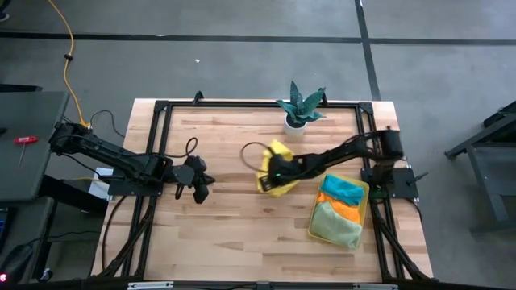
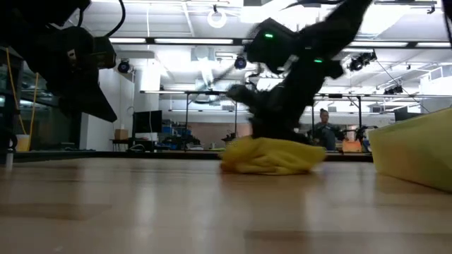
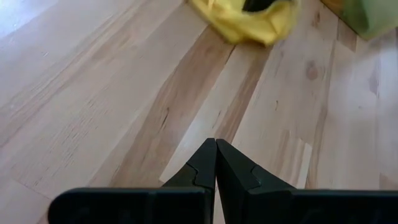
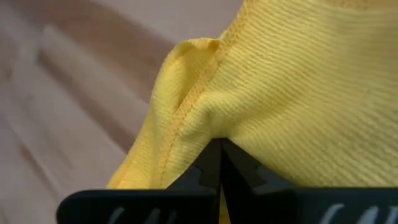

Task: Fold microfiber towels
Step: Fold the yellow microfiber cloth

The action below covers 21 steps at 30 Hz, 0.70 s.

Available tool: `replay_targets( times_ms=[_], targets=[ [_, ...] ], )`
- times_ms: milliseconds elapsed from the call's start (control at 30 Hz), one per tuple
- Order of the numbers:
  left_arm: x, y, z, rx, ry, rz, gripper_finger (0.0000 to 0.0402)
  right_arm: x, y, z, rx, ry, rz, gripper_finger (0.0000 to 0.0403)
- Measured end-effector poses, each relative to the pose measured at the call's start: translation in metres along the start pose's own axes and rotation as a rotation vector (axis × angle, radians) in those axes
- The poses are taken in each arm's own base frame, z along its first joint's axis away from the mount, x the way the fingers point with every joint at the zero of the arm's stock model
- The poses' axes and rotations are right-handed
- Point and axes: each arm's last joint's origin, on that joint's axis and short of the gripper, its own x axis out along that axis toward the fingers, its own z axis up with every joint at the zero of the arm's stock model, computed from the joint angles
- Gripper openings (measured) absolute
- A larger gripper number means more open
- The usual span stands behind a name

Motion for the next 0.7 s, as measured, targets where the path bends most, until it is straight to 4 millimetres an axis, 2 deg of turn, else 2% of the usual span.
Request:
replay_targets(
  times_ms=[167, 267, 367, 500, 700],
  targets=[
    [0.000, 0.000, -0.001, 0.023, 0.027, -0.024, 0.0000, 0.028, 0.051, 0.010, -0.224, 0.035, 0.118, 0.0000],
    [0.000, 0.000, -0.004, 0.030, 0.076, -0.042, 0.0000, 0.031, 0.084, 0.012, -0.419, 0.076, 0.234, 0.0000],
    [-0.002, 0.003, -0.007, 0.034, 0.130, -0.048, 0.0000, 0.018, 0.107, 0.013, -0.573, 0.105, 0.256, 0.0000],
    [-0.006, 0.004, -0.008, 0.036, 0.138, -0.046, 0.0000, -0.012, 0.122, 0.013, -0.715, 0.142, 0.189, 0.0000],
    [-0.011, 0.003, -0.002, 0.100, 0.055, -0.055, 0.0000, -0.060, 0.117, 0.015, -0.777, 0.146, 0.067, 0.0000]
  ],
)
